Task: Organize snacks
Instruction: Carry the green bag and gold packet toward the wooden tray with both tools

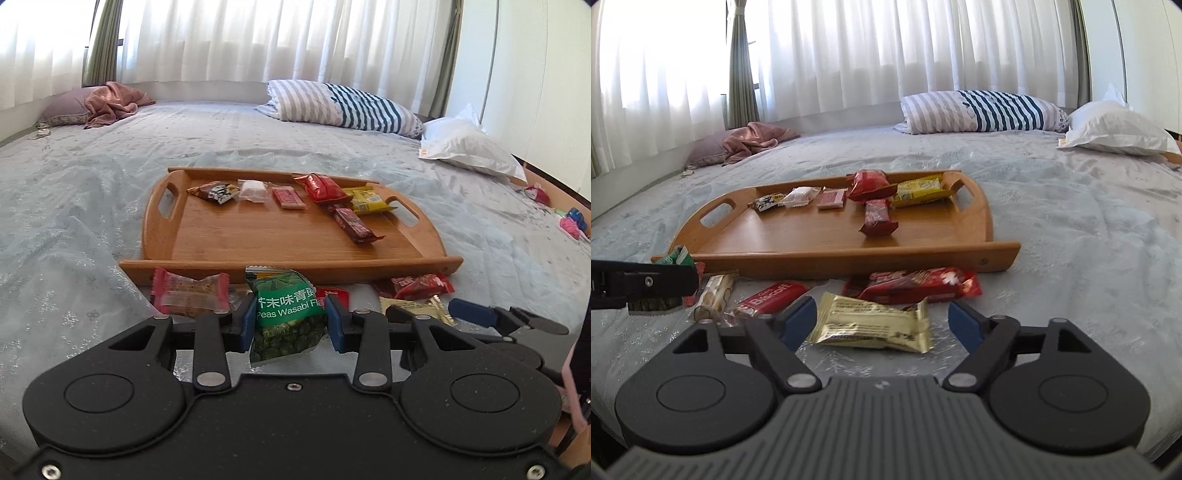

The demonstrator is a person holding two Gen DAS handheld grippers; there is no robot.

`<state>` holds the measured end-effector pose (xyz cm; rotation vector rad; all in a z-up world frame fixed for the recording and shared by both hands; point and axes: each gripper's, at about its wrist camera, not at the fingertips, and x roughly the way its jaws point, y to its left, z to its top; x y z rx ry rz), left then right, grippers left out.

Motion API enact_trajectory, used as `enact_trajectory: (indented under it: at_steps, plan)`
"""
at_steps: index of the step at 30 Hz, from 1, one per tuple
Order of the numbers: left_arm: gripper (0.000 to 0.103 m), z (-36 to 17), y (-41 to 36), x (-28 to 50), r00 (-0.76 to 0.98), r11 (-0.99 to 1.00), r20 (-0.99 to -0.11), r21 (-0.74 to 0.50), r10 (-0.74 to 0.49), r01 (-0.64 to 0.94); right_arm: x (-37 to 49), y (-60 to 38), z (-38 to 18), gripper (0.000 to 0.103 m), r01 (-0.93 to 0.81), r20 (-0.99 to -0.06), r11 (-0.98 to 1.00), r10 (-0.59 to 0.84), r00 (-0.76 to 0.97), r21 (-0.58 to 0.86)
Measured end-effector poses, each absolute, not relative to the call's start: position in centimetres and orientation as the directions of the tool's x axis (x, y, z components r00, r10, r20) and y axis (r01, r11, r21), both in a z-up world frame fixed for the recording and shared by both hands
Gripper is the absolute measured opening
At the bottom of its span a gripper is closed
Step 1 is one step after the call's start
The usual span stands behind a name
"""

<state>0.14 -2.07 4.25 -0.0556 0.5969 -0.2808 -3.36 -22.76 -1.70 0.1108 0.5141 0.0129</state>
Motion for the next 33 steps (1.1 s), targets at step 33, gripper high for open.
enact_trajectory:
  at_steps: [33]
  plan:
    - [0.037,5.6,-1.4,3.2,0.789,0.965,-0.556,-0.172,-0.261,0.199,-4.6,-23.0,1.4,0.062,-0.013,-0.416,0.998,-0.014,0.909,-0.063]
